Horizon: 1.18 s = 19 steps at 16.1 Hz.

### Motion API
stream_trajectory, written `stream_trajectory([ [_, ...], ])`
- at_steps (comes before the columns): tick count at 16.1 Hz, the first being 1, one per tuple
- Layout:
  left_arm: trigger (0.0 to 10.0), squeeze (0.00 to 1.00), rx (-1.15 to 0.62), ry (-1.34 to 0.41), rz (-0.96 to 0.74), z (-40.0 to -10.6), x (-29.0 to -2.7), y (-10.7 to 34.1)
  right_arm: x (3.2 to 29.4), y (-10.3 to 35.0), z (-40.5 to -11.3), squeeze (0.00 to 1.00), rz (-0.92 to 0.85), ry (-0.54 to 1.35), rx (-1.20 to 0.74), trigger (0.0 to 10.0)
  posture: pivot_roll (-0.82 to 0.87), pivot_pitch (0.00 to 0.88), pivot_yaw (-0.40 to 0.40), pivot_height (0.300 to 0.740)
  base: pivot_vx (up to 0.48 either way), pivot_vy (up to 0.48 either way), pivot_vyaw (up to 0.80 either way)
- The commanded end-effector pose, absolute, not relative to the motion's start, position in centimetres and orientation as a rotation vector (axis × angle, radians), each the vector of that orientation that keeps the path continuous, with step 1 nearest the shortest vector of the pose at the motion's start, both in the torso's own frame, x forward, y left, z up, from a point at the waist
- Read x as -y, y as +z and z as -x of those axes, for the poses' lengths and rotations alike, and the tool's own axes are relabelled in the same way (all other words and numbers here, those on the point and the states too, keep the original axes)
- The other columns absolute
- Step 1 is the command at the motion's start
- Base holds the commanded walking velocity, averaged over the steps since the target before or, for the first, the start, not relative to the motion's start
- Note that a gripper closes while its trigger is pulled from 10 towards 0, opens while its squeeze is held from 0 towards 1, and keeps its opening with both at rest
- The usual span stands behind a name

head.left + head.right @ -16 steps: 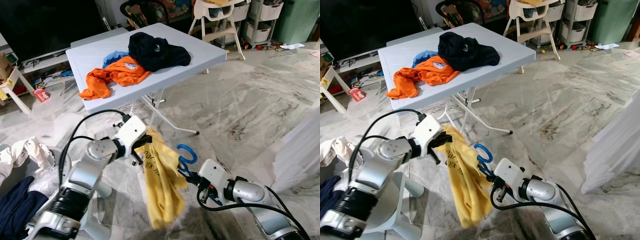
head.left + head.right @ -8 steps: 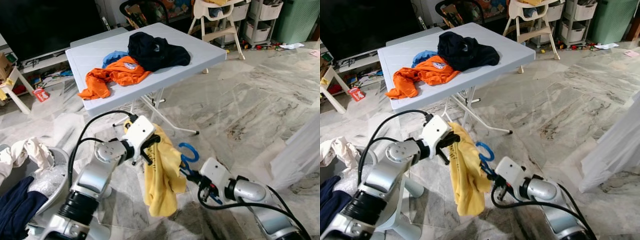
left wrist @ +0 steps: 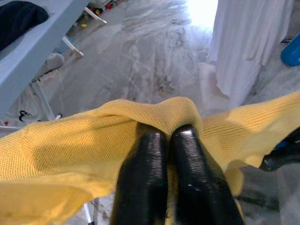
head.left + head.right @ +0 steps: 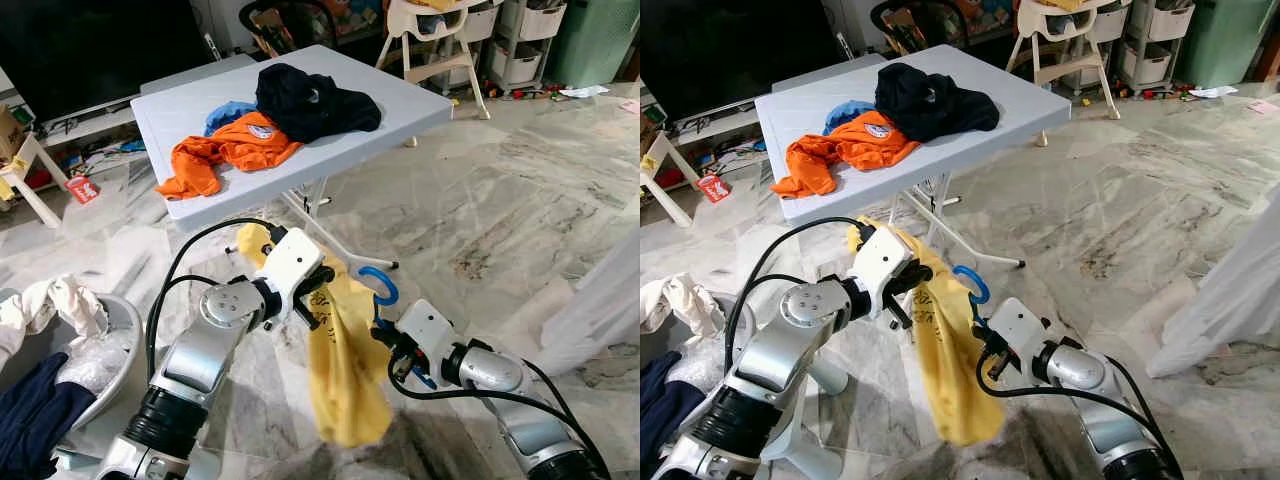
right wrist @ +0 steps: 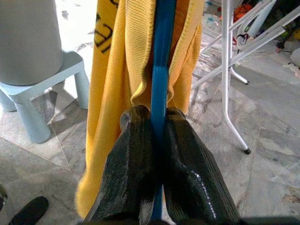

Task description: Hang hanger

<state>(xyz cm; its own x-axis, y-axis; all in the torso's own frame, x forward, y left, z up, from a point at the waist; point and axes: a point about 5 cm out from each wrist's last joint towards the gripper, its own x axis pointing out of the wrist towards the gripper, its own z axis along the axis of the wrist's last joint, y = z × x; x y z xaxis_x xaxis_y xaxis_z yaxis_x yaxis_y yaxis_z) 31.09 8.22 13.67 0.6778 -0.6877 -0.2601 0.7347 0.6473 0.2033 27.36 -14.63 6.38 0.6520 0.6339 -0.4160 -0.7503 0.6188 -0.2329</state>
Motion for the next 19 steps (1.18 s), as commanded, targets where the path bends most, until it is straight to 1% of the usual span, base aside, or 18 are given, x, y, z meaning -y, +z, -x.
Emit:
stream_trajectory([
  [1, 10.0, 1.00, -0.152, -0.800, -0.306, -31.5, -8.5, 14.2, 13.4, 7.7, -27.9, 0.00, 0.406, 0.849, -0.220, 0.0, -0.14, 0.011, 0.148, 0.740, 0.000, 0.000, 0.00],
  [3, 10.0, 1.00, -0.112, -0.792, -0.349, -31.8, -8.8, 14.8, 13.3, 7.7, -27.8, 0.00, 0.403, 0.852, -0.220, 0.0, -0.14, 0.011, 0.150, 0.740, 0.000, 0.000, 0.00],
  [4, 10.0, 1.00, -0.066, -0.793, -0.422, -32.1, -9.2, 15.5, 13.3, 7.6, -27.8, 0.00, 0.402, 0.852, -0.221, 0.0, -0.14, 0.012, 0.154, 0.740, 0.000, 0.000, 0.00],
  [6, 10.0, 1.00, -0.027, -0.814, -0.485, -32.3, -9.6, 16.3, 13.3, 7.5, -27.8, 0.00, 0.396, 0.849, -0.222, 0.0, -0.14, 0.011, 0.155, 0.740, 0.000, 0.000, 0.00],
  [10, 10.0, 1.00, -0.026, -0.840, -0.509, -32.3, -9.8, 16.3, 13.3, 7.4, -27.9, 0.00, 0.390, 0.845, -0.222, 0.0, -0.14, 0.006, 0.159, 0.740, 0.000, 0.000, 0.00],
  [13, 10.0, 1.00, -0.022, -0.914, -0.512, -31.7, -9.6, 16.2, 13.4, 7.3, -28.0, 0.00, 0.387, 0.844, -0.224, 0.0, -0.14, 0.004, 0.155, 0.740, 0.000, 0.000, 0.00],
  [15, 10.0, 1.00, -0.056, -0.968, -0.550, -31.4, -10.1, 16.1, 13.5, 7.3, -28.0, 0.00, 0.388, 0.843, -0.227, 0.0, -0.14, 0.003, 0.152, 0.740, 0.000, 0.000, 0.00],
  [16, 10.0, 1.00, -0.080, -0.973, -0.606, -31.4, -10.9, 15.6, 13.5, 7.3, -28.0, 0.00, 0.390, 0.841, -0.227, 0.0, -0.14, 0.003, 0.150, 0.740, 0.000, 0.000, 0.00],
  [19, 10.0, 1.00, -0.090, -0.901, -0.668, -31.6, -12.7, 14.9, 13.7, 7.2, -28.0, 0.00, 0.395, 0.841, -0.232, 0.0, -0.14, 0.006, 0.144, 0.740, 0.000, 0.000, 0.00],
])
